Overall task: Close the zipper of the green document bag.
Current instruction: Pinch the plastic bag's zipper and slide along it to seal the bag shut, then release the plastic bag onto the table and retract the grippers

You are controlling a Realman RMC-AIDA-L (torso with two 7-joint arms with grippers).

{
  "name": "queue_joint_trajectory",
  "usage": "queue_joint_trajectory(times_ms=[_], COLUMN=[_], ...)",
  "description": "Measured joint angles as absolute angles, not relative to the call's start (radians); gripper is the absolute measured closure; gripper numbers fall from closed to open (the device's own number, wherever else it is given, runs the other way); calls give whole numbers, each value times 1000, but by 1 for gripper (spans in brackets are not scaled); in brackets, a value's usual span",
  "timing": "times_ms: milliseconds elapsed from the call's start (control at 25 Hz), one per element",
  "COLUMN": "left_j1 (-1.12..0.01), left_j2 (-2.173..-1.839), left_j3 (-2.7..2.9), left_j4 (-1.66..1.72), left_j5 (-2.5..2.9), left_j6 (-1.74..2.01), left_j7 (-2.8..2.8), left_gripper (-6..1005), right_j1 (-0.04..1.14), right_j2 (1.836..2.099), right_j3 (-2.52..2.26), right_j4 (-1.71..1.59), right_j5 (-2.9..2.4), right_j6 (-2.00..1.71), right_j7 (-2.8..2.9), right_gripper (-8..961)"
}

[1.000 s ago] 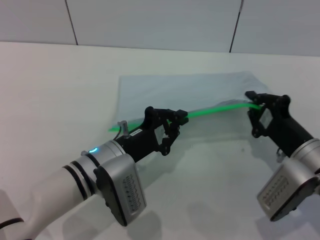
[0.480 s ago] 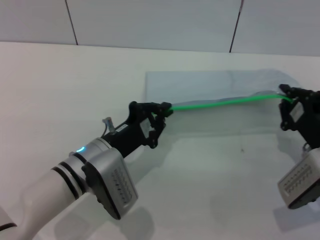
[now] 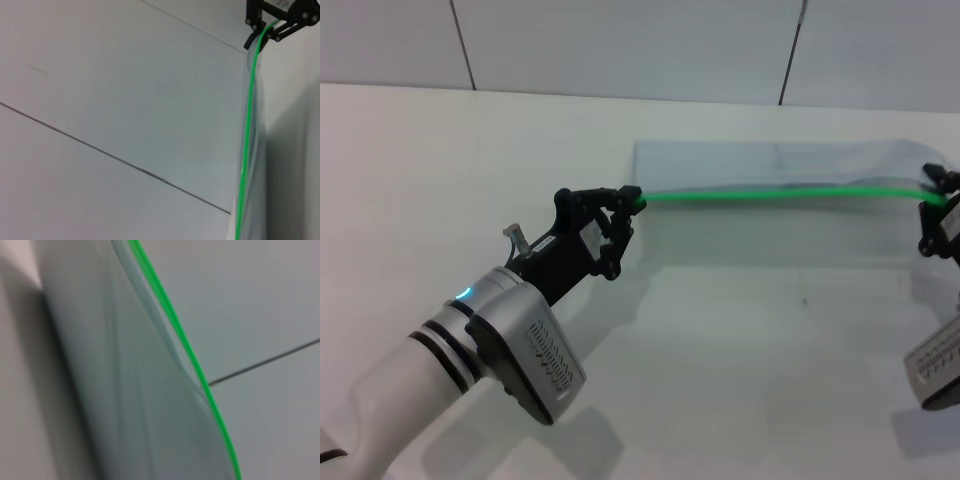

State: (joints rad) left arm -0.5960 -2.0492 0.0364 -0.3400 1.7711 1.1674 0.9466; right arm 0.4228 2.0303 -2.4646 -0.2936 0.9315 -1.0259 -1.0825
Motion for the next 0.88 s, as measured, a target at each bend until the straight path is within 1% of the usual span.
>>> queue_joint_trajectory(times_ms=[240,280,360,520,640,800,880], left_j1=[-604,-602,-595,-587,-576,-559,-553], left_j2=[-2049,-2049,-2047,-2046,-2045,-2044,-2043], left_j3=[35,35,35,35,30,22,22], left_j4=[-345,-344,-339,-325,-302,-260,-234], left_j5=[1737,1736,1732,1709,1679,1624,1604], left_j6=[1230,1244,1292,1375,1450,1540,1564], left_j7=[866,850,793,679,535,301,194], left_gripper=[908,905,827,672,491,457,440], right_j1=[389,384,376,360,356,351,350], right_j2=[2034,2034,2034,2033,2032,2030,2028], right_j3=[-2379,-2372,-2366,-2365,-2369,-2370,-2370], right_j4=[-298,-297,-295,-294,-294,-292,-289], right_j5=[933,933,933,933,933,928,925], right_j6=[-1166,-1192,-1224,-1295,-1361,-1455,-1477], right_j7=[-1053,-1029,-979,-821,-639,-335,-227], right_gripper=[905,843,718,633,570,485,399])
